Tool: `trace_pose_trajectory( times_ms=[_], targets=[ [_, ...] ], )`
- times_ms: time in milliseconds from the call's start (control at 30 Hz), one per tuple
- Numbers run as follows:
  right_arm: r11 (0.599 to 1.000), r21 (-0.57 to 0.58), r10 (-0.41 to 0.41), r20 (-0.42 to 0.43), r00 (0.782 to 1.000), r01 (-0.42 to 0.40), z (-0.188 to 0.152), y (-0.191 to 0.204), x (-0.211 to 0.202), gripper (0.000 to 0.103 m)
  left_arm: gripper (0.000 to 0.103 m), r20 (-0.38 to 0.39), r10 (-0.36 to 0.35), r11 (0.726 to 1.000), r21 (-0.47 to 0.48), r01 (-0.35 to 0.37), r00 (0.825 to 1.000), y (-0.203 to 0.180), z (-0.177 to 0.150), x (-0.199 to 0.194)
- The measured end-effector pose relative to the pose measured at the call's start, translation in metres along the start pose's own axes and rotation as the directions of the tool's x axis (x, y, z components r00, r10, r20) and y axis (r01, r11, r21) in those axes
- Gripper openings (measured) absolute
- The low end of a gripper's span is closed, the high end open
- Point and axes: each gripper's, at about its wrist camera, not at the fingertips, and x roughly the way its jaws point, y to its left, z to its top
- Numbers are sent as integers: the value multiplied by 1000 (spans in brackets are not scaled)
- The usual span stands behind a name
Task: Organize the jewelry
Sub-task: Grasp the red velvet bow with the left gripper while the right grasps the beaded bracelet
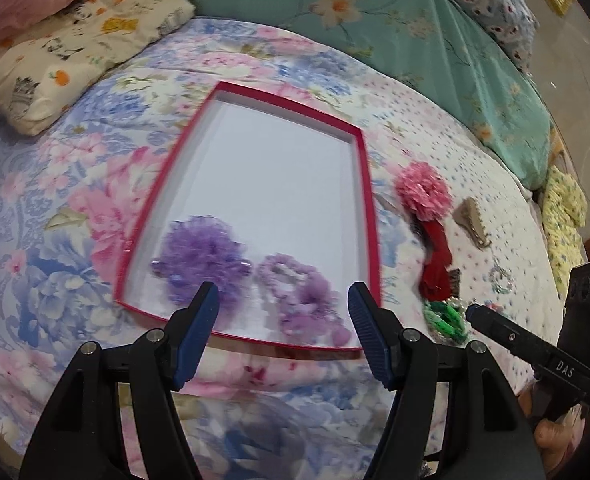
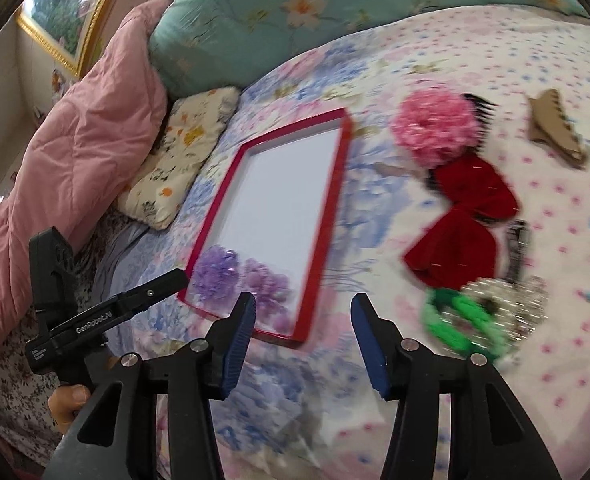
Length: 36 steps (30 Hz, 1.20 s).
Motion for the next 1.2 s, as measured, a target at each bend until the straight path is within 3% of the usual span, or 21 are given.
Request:
trace_pose_trajectory(
  times_ms=[333,567,700,833,1200],
  targets=[
    [991,100,-94,73,993,87,-9,-62,-57,52,66,-72,-66,994,78,71,995,-52,-10,17],
    [946,252,-248,155,956,204,-16,-130,-111,52,66,-132,-91,983,149,110,987,-96,-14,35],
    [912,343,-294,171,940,223,-16,-163,-128,52,66,-150,-99,976,178,125,984,-116,-14,44],
    [901,365,-317,188,930,233,-14,-175,-135,52,66,-178,-106,970,199,141,978,-134,-10,58],
    [844,369,-468,156,870,388,20,-205,-113,52,66,-234,-83,952,268,146,969,-174,8,114]
  ],
)
